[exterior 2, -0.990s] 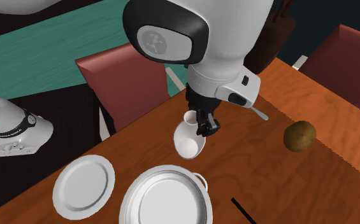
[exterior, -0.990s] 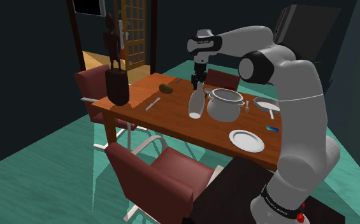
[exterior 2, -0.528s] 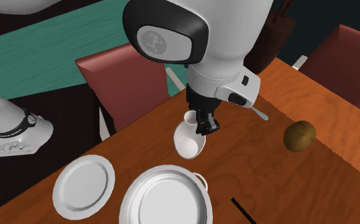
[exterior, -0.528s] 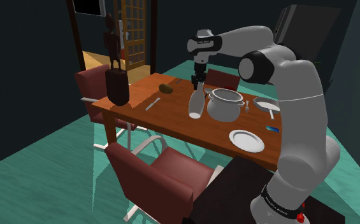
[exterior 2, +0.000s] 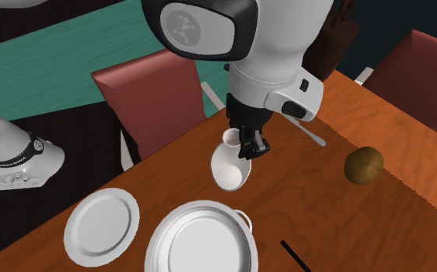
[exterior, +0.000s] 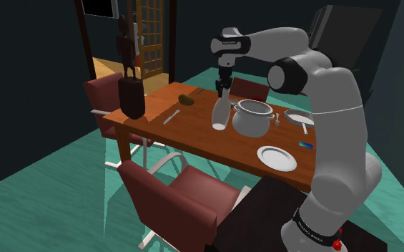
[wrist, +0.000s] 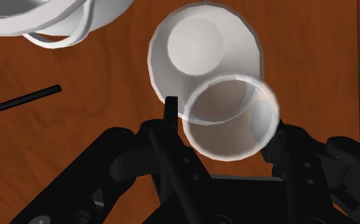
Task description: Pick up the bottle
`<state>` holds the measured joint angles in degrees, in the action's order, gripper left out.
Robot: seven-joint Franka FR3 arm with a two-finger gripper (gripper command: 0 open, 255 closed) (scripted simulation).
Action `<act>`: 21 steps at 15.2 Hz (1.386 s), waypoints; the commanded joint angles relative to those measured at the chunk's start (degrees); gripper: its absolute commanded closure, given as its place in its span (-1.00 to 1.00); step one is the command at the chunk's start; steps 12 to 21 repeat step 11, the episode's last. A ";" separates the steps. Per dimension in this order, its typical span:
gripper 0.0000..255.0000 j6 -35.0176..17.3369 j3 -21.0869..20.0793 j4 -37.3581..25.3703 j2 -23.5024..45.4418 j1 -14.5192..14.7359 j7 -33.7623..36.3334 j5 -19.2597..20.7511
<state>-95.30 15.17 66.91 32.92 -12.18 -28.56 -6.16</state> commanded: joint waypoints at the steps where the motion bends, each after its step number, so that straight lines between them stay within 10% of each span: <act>1: 1.00 1.85 0.00 -2.15 0.28 -0.19 0.04 -0.04; 21: 1.00 9.50 -0.07 -11.88 2.30 -1.31 0.11 -0.40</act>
